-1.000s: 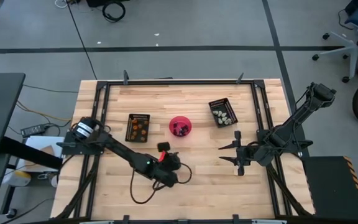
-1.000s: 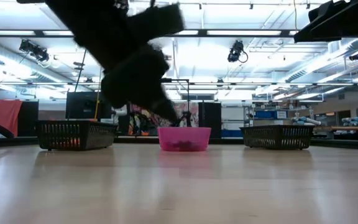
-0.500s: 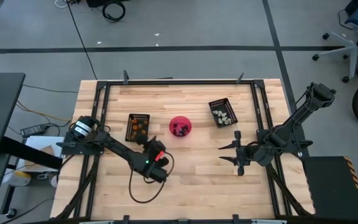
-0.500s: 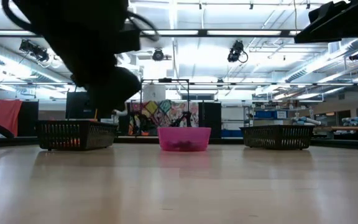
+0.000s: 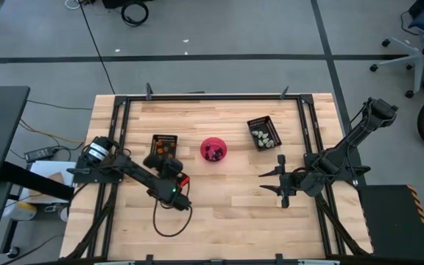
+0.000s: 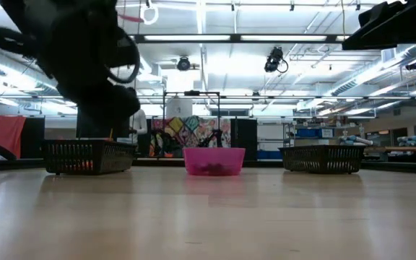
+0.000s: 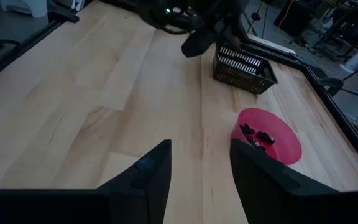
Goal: Sort Halloween decoration
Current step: Put the orange pumpkin toy into the left black bin, then return to Home Position
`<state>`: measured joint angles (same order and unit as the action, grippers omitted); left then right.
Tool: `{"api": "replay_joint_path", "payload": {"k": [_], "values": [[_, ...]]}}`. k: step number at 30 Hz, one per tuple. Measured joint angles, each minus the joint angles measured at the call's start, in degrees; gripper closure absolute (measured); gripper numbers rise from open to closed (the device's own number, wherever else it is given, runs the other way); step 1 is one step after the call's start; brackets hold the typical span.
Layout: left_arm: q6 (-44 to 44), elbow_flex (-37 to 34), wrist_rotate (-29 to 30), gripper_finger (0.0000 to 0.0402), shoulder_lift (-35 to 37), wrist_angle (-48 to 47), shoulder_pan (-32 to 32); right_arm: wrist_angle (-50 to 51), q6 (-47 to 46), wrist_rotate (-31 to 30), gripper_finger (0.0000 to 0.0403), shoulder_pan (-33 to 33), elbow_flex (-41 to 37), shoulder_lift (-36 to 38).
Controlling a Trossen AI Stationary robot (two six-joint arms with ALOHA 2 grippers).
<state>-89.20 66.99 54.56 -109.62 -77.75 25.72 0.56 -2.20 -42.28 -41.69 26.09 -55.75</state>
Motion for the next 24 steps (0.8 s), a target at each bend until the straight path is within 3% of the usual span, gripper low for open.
{"api": "replay_joint_path", "payload": {"k": [8, 16, 20, 24], "values": [[1.2, -2.9, -5.9, 0.0339, 0.0, 0.8, -2.0, 0.0, 0.0, 0.2, 0.0236, 0.0, 0.0, 0.0], [1.3, -2.9, -5.8, 0.0256, 0.0, 0.6, -2.8, 0.0, 0.0, 0.1, 0.0236, 0.0, 0.0, 0.0], [1.1, -2.6, -5.5, 0.0248, 0.0, -0.2, -2.7, 0.0, 0.1, 0.1, 0.0236, 0.0, 0.0, 0.0], [1.8, -0.8, -0.1, 0.0247, 0.0, -0.6, -2.3, 0.0, 0.2, 0.1, 0.0236, 0.0, 0.0, 0.0]]}}
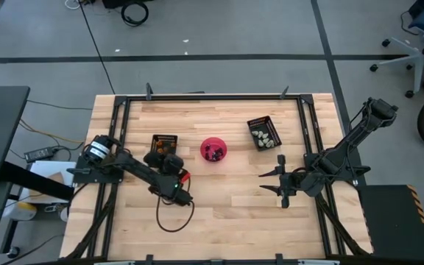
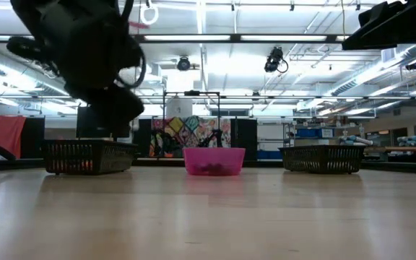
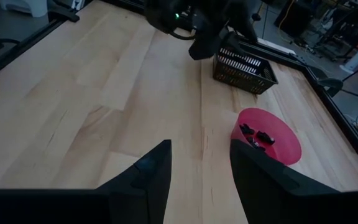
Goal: Sort Halloween decoration
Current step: Return to Home Position
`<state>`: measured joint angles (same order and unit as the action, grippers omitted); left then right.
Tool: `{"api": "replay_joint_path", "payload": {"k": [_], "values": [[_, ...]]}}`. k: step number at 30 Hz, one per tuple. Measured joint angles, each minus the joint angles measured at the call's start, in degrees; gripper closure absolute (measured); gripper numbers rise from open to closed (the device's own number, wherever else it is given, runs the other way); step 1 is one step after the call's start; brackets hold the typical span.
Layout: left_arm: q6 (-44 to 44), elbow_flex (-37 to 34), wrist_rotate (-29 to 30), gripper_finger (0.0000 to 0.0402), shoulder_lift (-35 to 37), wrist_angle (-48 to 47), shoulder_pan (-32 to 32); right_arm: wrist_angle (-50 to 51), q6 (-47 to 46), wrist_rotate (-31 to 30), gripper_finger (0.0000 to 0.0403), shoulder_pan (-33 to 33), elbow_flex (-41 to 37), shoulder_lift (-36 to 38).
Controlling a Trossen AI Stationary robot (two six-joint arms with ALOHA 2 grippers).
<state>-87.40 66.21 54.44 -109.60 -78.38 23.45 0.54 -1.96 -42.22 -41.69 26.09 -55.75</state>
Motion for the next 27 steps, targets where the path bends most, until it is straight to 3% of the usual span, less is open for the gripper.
{"api": "replay_joint_path", "payload": {"k": [4, 7, 12, 16, 20, 27], "values": [[6.6, 2.5, 7.3, 0.0247, 0.0, 3.9, 1.0, 0.0, 0.0, -0.1, 0.0236, 0.0, 0.0, 0.0], [18.8, 3.0, 9.1, 0.0247, 0.0, 13.5, 1.5, 0.1, -0.2, -0.1, 0.0236, -0.5, 0.0, 0.3], [46.7, 3.0, -0.3, 0.025, 0.0, 36.6, 1.2, 0.1, 0.9, -4.4, 0.0236, -4.5, 0.0, 5.5], [62.9, 3.0, -8.5, 0.0266, 0.1, 51.6, 0.2, 0.3, 2.5, -6.3, 0.0236, -5.8, -0.9, 11.0], [67.4, 3.0, -11.3, 0.0284, 3.0, 54.7, -1.1, -0.4, 3.7, -3.0, 0.0236, -3.6, -3.4, 16.1], [74.3, 2.1, -7.6, 0.0306, 14.0, 52.8, -1.8, -4.0, 6.8, 8.6, 0.0236, 5.1, -7.9, 27.2]]}}
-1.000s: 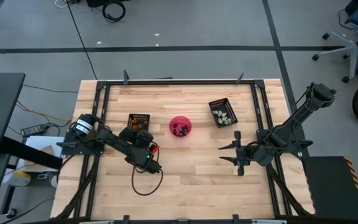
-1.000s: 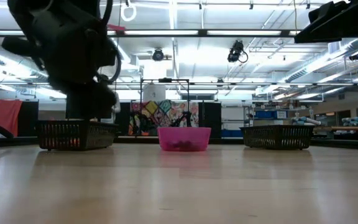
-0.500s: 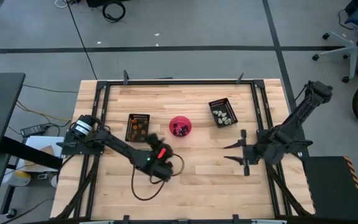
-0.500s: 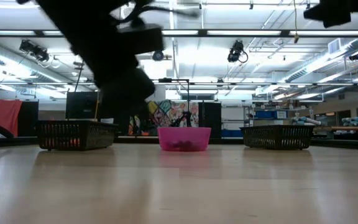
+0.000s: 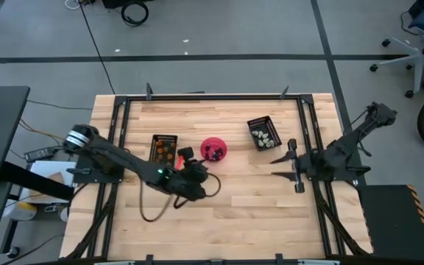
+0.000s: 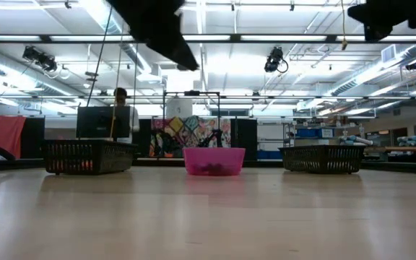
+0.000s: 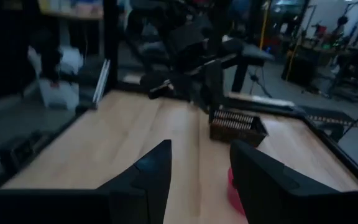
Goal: Sort Halloween decoration
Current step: Return to Home Position
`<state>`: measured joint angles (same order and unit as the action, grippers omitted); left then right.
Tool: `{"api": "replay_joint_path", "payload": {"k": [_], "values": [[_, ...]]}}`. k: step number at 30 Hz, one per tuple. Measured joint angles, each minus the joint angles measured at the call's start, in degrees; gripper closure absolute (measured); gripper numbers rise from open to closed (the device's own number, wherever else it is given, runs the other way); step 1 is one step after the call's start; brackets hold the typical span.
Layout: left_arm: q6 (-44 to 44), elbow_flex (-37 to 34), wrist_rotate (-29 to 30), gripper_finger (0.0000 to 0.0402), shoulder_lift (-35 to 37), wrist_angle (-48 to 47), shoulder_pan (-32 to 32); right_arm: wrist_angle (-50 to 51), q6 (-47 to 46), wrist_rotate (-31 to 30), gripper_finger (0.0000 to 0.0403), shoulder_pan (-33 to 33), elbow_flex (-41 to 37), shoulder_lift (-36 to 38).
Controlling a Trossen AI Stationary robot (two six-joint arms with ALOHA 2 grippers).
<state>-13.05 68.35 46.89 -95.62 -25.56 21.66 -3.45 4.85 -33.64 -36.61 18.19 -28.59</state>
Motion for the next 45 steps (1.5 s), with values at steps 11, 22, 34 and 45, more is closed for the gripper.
{"api": "replay_joint_path", "payload": {"k": [11, 22, 34, 45], "values": [[10.6, -21.0, -6.2, 0.0353, 19.9, 19.5, -6.3, -2.6, -2.7, 14.7, 0.0236, 21.4, -6.1, 14.4], [18.8, -36.8, -5.9, 0.0383, 41.9, 26.1, -6.4, -1.8, 0.3, 15.8, 0.0236, 31.5, -6.4, 22.8], [22.5, -49.7, -5.9, 0.0389, 64.4, 26.3, -6.4, 0.1, 1.0, 10.8, 0.0236, 35.5, -8.1, 26.4], [26.4, -55.8, -8.9, 0.0401, 89.8, 22.9, -6.4, 0.8, 0.8, 10.8, 0.0236, 37.5, -11.0, 28.5]]}}
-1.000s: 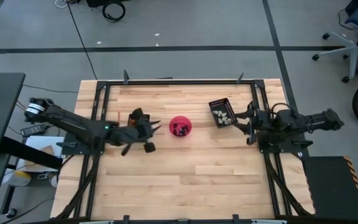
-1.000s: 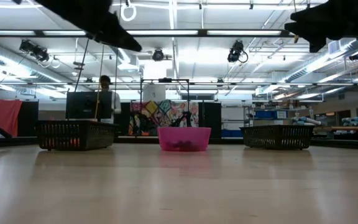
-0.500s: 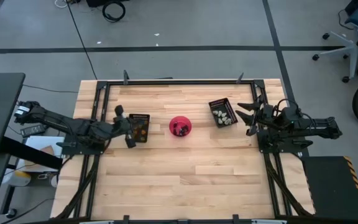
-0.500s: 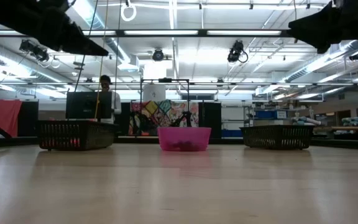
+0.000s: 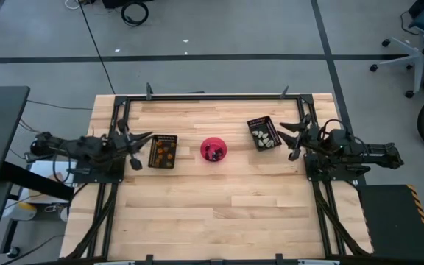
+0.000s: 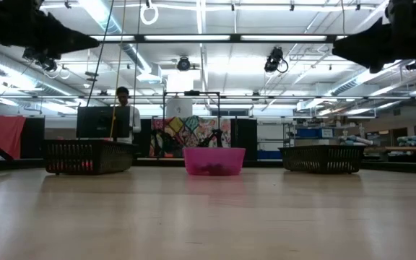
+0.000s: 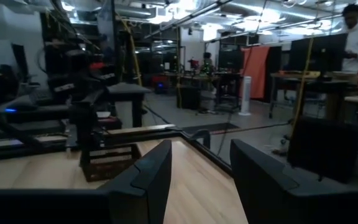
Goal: Sort Halloween decoration
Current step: Return to Home Position
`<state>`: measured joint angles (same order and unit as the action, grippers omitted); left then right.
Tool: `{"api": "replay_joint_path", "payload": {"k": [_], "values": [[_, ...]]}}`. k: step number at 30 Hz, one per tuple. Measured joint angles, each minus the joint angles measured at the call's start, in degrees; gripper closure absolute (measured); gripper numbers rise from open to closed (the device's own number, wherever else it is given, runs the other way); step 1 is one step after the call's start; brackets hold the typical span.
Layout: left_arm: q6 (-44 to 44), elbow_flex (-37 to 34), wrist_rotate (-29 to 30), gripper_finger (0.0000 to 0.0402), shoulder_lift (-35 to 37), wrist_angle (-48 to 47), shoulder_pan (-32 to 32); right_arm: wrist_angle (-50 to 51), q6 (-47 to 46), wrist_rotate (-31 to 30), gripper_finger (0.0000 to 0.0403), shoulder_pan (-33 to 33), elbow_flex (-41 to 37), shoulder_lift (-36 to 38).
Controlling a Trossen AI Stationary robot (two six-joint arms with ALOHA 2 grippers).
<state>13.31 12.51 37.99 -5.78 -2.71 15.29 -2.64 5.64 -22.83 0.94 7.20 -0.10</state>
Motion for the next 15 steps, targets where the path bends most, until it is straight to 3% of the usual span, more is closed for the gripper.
{"api": "replay_joint_path", "payload": {"k": [6, 9, 15], "values": [[0.0, -3.0, -4.6, 0.0401, 5.6, -1.1, 0.0, -3.8, -3.0, 0.9, 0.0236, 0.0, -2.7, 0.0], [-0.1, -6.4, -8.5, 0.0401, 5.5, 5.4, 0.0, -10.8, -4.4, -1.5, 0.0236, 0.1, -6.8, -0.1], [0.6, -12.0, -14.4, 0.0401, 5.4, 13.1, -0.2, -11.2, -7.5, -4.2, 0.0236, 0.5, -6.9, 0.0]]}}
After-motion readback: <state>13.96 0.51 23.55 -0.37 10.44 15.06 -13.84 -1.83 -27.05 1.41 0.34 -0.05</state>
